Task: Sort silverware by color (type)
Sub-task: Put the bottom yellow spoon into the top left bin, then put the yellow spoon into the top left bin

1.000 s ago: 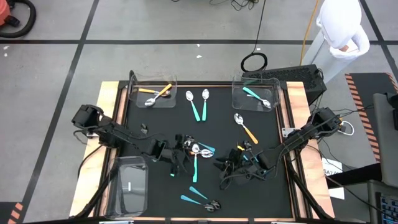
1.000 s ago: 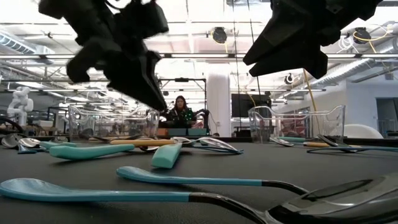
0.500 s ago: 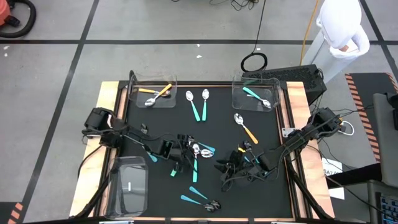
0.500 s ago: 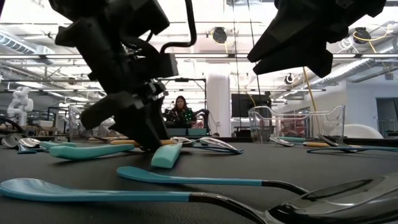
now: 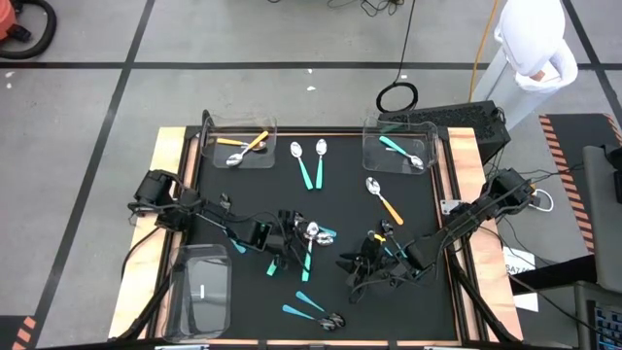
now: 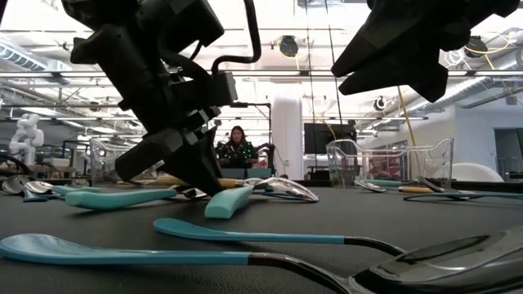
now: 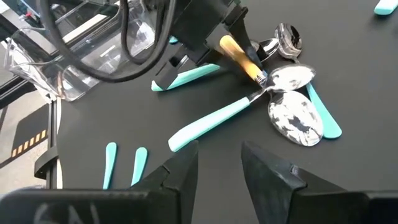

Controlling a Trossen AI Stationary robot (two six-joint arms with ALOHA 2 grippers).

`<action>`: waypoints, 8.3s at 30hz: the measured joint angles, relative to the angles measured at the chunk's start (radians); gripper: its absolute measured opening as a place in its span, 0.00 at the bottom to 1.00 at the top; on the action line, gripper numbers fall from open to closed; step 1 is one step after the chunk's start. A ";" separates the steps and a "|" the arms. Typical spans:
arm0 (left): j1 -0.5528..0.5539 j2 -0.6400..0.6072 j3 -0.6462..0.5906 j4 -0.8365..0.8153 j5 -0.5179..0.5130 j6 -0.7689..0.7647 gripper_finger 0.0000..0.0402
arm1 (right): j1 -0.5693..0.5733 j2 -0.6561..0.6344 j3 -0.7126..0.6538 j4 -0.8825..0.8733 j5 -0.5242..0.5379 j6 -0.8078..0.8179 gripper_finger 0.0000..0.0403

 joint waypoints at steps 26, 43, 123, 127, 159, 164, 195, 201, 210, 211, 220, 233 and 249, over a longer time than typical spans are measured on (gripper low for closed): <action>0.070 -0.270 0.049 -0.478 -0.266 0.001 0.16 | 0.000 0.000 0.000 -0.014 0.078 -0.006 0.29; 0.132 -0.270 0.042 -0.512 -0.249 0.002 0.17 | 0.006 -0.001 0.000 -0.009 0.073 -0.031 0.29; -0.008 -0.344 -0.032 -0.009 0.066 -0.240 0.35 | -0.707 -0.188 -0.170 -0.851 -0.283 -0.150 0.46; -0.003 -0.324 -0.032 -0.007 -0.020 -0.242 0.35 | -0.749 -0.188 -0.222 -0.754 -0.304 -0.210 0.54; 0.125 -0.159 -0.031 0.126 -0.077 -0.134 0.35 | -0.770 -0.204 -0.194 -0.492 -0.512 -0.239 0.50; 0.151 -0.118 -0.034 0.127 -0.076 -0.132 0.35 | -0.748 -0.204 -0.194 -0.509 -0.509 -0.205 0.50; 0.223 0.044 -0.038 0.330 0.036 -0.081 0.35 | -0.721 -0.036 -0.198 -0.435 -0.416 -0.183 0.28; 0.225 0.033 -0.038 0.328 0.003 -0.050 0.35 | -0.670 -0.030 -0.203 -0.265 -0.337 -0.229 0.09; 0.293 -0.095 -0.038 0.336 -0.020 -0.057 0.35 | -0.554 -0.030 -0.203 0.020 -0.059 -0.528 0.09; 0.306 -0.109 -0.038 0.346 -0.019 -0.058 0.35 | -0.542 -0.030 -0.203 0.028 -0.014 -0.561 0.09; 0.414 -0.122 -0.038 0.591 0.148 -0.055 0.48 | -0.517 -0.030 -0.203 0.070 0.220 -0.794 0.09; 0.550 -0.107 -0.038 0.639 0.443 -0.059 0.60 | -0.508 -0.031 -0.203 0.200 0.232 -1.085 0.09; 0.575 -0.107 -0.039 0.615 0.520 -0.051 0.03 | -0.502 -0.031 -0.204 0.338 0.207 -1.206 0.11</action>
